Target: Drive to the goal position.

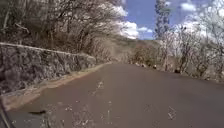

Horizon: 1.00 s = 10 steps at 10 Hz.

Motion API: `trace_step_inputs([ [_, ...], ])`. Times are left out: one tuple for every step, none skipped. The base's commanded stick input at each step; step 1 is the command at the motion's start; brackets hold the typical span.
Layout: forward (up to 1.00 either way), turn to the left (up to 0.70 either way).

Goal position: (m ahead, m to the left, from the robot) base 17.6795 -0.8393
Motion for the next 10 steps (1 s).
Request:
trace_step_inputs([
  [0.7,0.0],
  [0.7,0.1],
  [0.7,0.2],
  [0.7,0.0],
  [0.7,0.0],
  [0.7,0.0],
  [0.7,0.02],
  [0.7,0.02],
  [0.7,0.02],
  [0.7,0.02],
])
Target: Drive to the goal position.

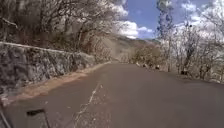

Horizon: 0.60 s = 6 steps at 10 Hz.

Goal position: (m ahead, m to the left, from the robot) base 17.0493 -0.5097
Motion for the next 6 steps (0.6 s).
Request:
trace_step_inputs([
  [0.7,0.02],
  [0.7,0.02],
  [0.7,0.02],
  [0.7,0.0],
  [0.7,0.0],
  [0.7,0.0],
])
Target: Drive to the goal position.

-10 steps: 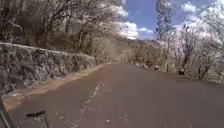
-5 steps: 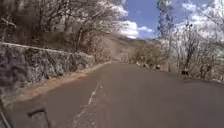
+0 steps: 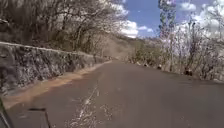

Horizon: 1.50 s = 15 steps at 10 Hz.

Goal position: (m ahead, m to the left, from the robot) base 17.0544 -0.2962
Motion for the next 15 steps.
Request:
trace_step_inputs([
  [0.7,0.0],
  [0.7,0.0],
  [0.7,0.0],
  [0.7,0.0],
  [0.7,0.0],
  [0.7,0.0],
  [0.7,0.0],
  [0.7,0.0],
  [0.7,0.0],
  [0.7,0.0],
  [0.7,0.0],
  [0.7,0.0],
  [0.7,0.0],
  [0.7,0.0],
  [0.7,0.0],
])
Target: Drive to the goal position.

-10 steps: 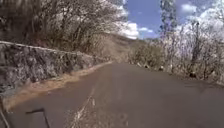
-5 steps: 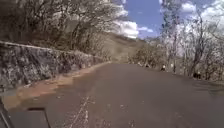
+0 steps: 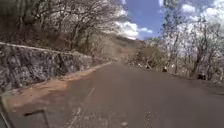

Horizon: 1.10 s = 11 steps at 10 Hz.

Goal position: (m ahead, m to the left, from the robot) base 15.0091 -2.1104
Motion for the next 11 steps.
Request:
trace_step_inputs([
  [0.7,0.0],
  [0.7,0.0],
  [0.7,0.02],
  [0.7,0.01],
  [0.7,0.0],
  [0.7,0.01],
  [0.7,0.02],
  [0.7,0.03],
  [0.7,0.03],
  [0.7,0.02],
  [0.7,0.02],
])
